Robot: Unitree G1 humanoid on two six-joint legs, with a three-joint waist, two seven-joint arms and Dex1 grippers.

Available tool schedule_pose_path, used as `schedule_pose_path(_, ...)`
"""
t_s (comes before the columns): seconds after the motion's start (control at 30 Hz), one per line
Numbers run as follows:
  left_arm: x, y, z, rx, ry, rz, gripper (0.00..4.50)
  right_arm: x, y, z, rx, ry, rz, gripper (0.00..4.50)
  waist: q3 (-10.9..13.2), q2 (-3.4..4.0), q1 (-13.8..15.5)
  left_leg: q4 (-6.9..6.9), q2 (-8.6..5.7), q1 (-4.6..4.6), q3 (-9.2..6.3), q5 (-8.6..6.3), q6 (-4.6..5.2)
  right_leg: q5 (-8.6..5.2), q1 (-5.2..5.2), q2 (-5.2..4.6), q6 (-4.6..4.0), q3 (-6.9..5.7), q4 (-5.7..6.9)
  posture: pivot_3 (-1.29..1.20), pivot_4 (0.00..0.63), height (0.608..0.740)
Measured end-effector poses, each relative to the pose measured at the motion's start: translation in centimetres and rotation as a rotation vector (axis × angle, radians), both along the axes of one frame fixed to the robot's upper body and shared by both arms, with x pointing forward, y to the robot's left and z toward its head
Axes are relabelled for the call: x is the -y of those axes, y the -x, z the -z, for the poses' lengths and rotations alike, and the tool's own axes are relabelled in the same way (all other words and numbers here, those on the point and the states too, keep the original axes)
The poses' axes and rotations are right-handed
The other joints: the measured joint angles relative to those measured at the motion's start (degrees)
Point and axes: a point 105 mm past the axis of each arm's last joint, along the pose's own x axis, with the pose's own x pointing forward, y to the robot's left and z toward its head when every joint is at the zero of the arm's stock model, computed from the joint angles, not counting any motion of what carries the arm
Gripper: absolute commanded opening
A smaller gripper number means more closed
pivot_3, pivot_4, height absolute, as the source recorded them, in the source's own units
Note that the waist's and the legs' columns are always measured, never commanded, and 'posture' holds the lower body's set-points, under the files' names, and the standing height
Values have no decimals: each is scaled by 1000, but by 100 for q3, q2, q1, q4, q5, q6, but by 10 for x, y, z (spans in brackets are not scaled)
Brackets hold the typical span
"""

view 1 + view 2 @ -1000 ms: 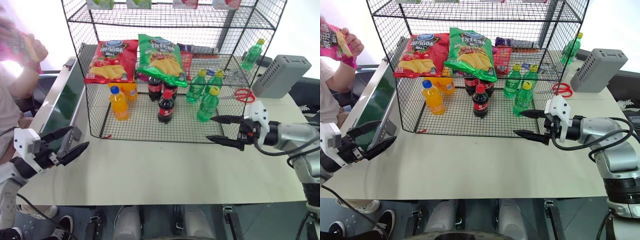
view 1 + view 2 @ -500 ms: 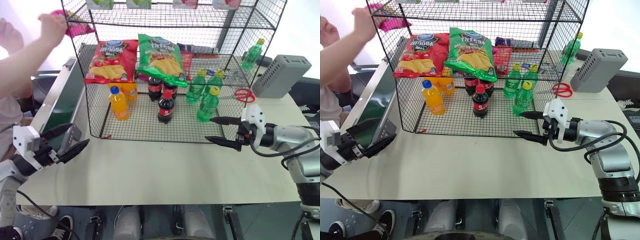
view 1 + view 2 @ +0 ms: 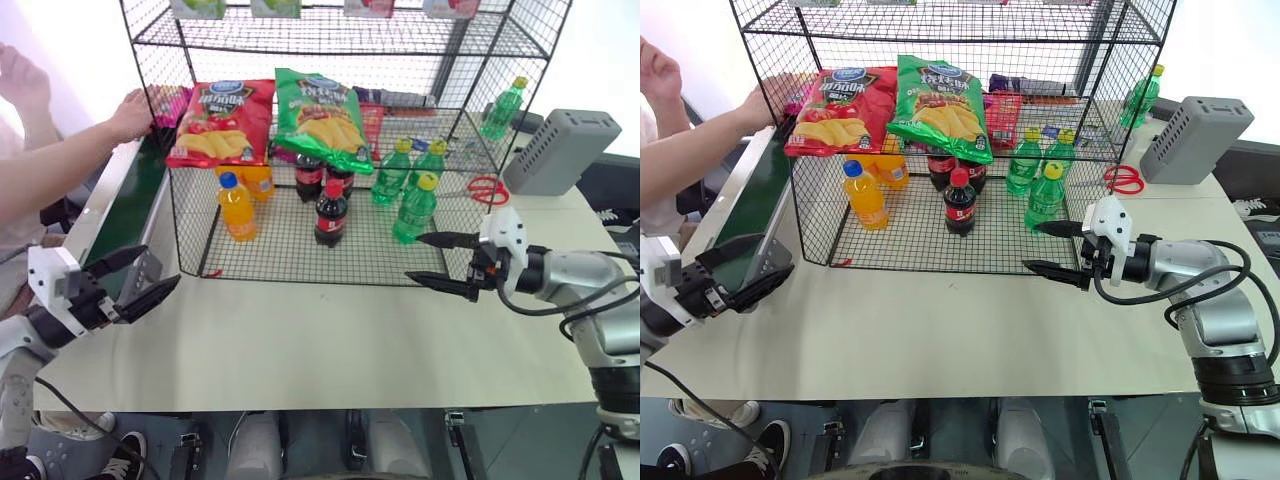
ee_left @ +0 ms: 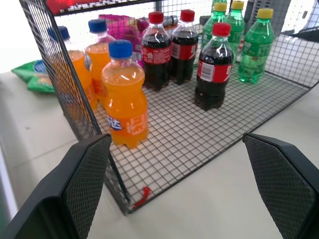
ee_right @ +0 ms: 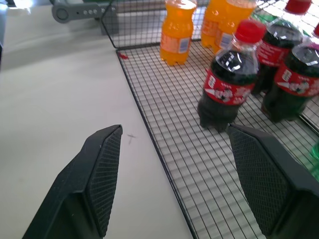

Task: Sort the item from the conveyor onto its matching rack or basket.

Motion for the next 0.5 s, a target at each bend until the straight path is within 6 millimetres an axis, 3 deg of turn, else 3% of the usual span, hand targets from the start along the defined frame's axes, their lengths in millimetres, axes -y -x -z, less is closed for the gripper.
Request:
schedule_pose_path(0.13,-5,1,-2,11,-7,-28,4500,-12,1,-4,-18,-45,-24,3463,0,0,0,0,0,0,-1,0,0,0,0,0,0,0,0,0,150,740)
schedule_pose_path(0.27,-18,3,-5,74,-87,-124,4500,-39,10,-6,-103,-152,-117,4380,0,0,-15,0,1,0,-2,0,0,0,0,0,-1,0,0,0,150,740)
schedule_pose_path(0.5,-44,19,6,111,-244,-302,4500,-81,13,-10,-130,-220,-208,4380,0,0,-31,-1,2,0,-3,0,0,0,-1,0,-2,0,2,0,150,740)
